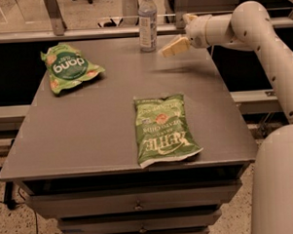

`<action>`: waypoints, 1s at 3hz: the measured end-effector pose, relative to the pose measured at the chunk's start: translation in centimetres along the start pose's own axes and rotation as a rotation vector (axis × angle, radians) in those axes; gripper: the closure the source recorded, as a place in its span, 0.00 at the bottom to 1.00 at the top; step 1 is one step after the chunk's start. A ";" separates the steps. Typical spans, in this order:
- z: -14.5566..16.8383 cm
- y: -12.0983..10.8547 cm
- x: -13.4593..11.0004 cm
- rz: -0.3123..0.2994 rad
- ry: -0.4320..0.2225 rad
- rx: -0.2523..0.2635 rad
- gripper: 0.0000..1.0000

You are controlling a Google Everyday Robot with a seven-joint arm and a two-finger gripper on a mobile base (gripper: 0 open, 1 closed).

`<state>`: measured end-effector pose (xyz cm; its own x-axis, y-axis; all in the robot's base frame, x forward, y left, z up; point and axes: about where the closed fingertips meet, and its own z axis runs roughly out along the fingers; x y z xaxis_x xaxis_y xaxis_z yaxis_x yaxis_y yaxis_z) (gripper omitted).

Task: Pick blue plastic bottle

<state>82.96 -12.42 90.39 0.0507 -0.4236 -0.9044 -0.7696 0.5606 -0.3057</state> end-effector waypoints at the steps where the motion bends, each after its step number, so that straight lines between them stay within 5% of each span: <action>1: 0.7 0.8 -0.8 -0.010 -0.008 -0.042 0.00; 3: 2.8 1.7 -1.8 0.104 -0.032 -0.115 0.00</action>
Offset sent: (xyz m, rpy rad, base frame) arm 0.0096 0.0324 0.0115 0.1106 0.1261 0.1039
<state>83.37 -8.71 90.64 -0.0144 -0.3431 -0.9392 -0.8394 0.5146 -0.1751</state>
